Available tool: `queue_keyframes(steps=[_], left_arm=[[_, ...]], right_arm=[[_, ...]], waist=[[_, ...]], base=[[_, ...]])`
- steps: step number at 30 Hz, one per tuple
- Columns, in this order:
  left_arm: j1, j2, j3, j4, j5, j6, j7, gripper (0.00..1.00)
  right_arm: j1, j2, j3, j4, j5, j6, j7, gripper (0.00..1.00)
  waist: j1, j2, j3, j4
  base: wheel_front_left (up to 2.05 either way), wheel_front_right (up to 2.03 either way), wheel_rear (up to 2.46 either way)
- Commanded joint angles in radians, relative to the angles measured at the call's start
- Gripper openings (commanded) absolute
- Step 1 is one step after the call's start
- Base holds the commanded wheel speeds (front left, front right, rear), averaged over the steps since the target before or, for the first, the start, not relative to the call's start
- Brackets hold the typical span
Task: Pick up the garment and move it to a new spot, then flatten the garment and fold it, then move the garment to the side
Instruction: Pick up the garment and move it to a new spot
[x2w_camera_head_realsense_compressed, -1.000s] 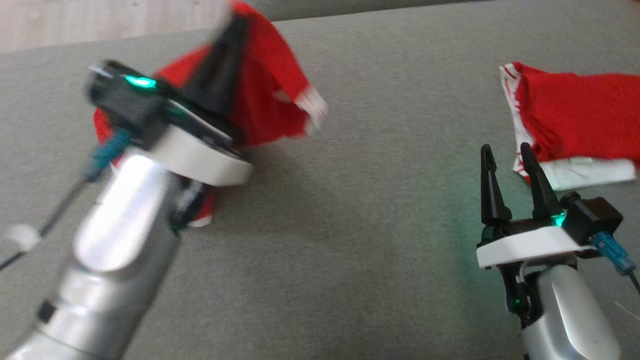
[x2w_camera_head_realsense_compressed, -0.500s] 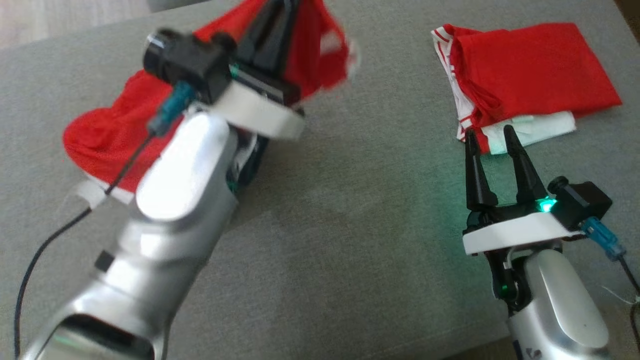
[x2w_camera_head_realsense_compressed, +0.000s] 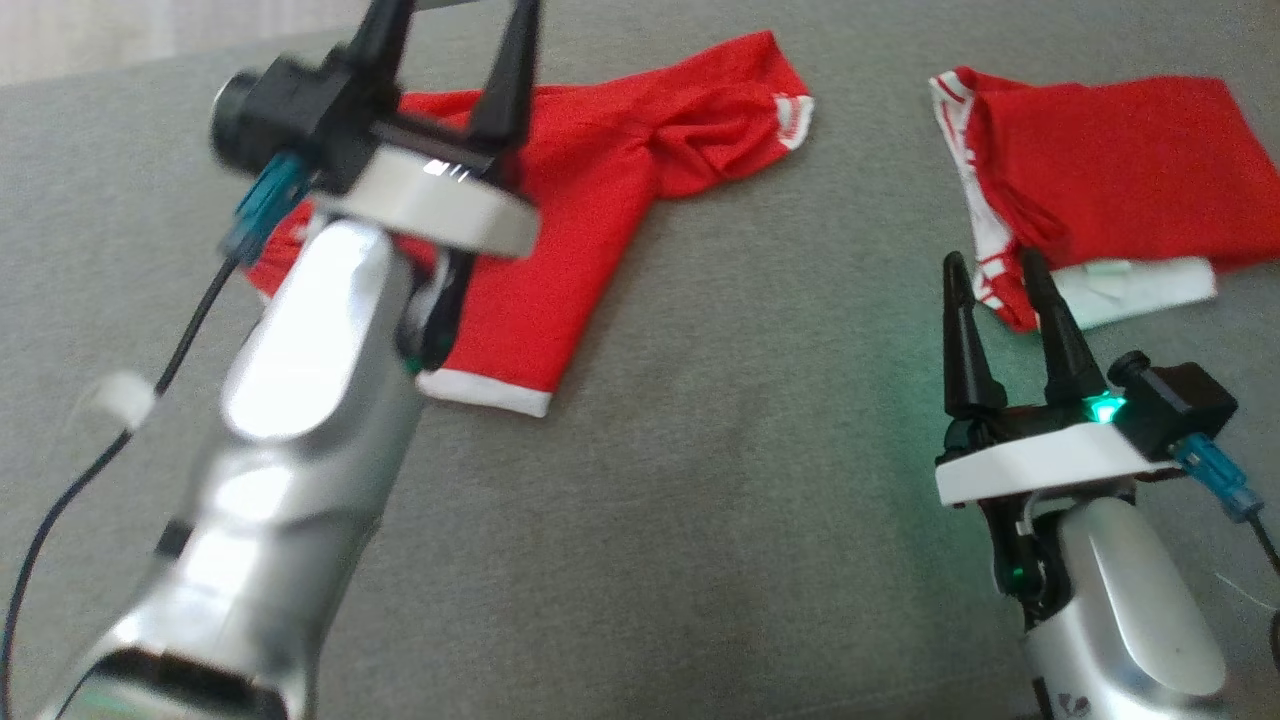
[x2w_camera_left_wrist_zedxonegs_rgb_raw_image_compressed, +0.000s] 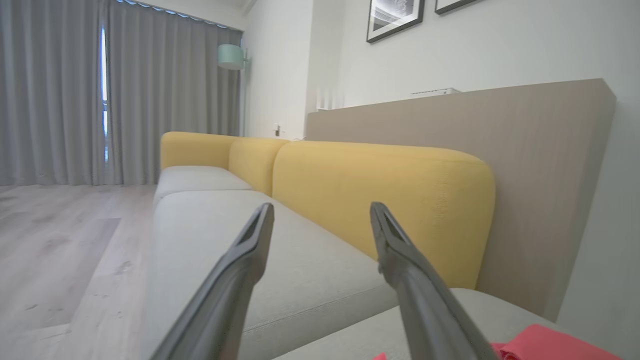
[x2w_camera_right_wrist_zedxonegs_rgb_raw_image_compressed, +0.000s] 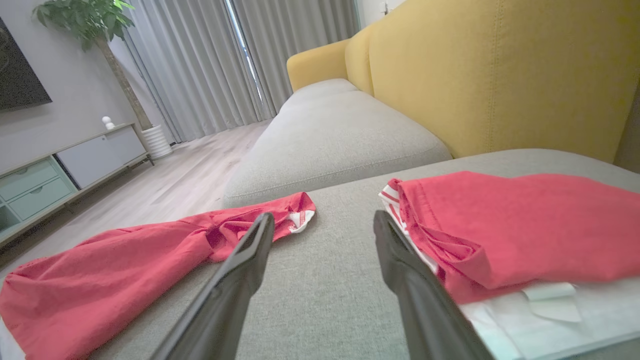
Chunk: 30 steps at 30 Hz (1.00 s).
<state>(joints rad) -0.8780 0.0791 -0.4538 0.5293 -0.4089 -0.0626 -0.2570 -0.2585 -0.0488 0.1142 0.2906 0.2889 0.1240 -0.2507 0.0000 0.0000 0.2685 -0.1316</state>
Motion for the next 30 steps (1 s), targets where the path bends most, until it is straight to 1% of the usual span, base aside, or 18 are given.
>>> queue_keyframes(steps=[1,7,11,15,20,25,30], left_arm=[[0.014,0.047,0.046,-0.043,0.011,-0.003,-0.004,1.0],[0.216,0.117,0.151,-0.164,0.025,-0.016,-0.005,1.0],[0.374,0.134,0.21,-0.256,0.034,-0.024,-0.005,1.0],[0.524,0.118,0.259,-0.349,0.048,-0.026,-0.005,1.0],[0.66,0.054,0.309,-0.415,0.06,-0.025,-0.005,1.0],[0.688,0.022,0.325,-0.43,0.089,-0.036,-0.005,1.0],[0.683,0.009,0.338,-0.421,0.105,-0.047,-0.005,1.0]], right_arm=[[-0.021,-0.001,0.013,-0.035,-0.007,0.007,-0.011,1.0],[0.002,-0.001,-0.019,-0.027,-0.027,0.007,-0.011,1.0],[0.03,-0.001,-0.041,-0.021,-0.042,0.007,-0.011,1.0],[0.049,-0.001,-0.053,-0.017,-0.055,0.007,-0.011,1.0],[0.063,-0.001,-0.05,-0.012,-0.056,0.007,-0.011,1.0],[0.064,-0.001,-0.047,-0.008,-0.056,0.007,-0.011,1.0],[0.061,-0.001,-0.038,-0.003,-0.057,0.007,-0.011,1.0]], waist=[[0.0,0.0,-0.016,0.026],[0.0,0.0,-0.062,0.096],[0.0,0.0,-0.095,0.144],[0.0,0.0,-0.114,0.177],[0.0,0.0,-0.129,0.196],[0.0,0.0,-0.135,0.205],[0.0,0.0,-0.139,0.197]], base=[[0.0,0.0,0.0],[0.0,0.0,0.0],[0.0,0.0,0.0],[0.0,0.0,0.0],[0.0,0.0,0.0],[0.0,0.0,0.0],[0.0,0.0,0.0]])
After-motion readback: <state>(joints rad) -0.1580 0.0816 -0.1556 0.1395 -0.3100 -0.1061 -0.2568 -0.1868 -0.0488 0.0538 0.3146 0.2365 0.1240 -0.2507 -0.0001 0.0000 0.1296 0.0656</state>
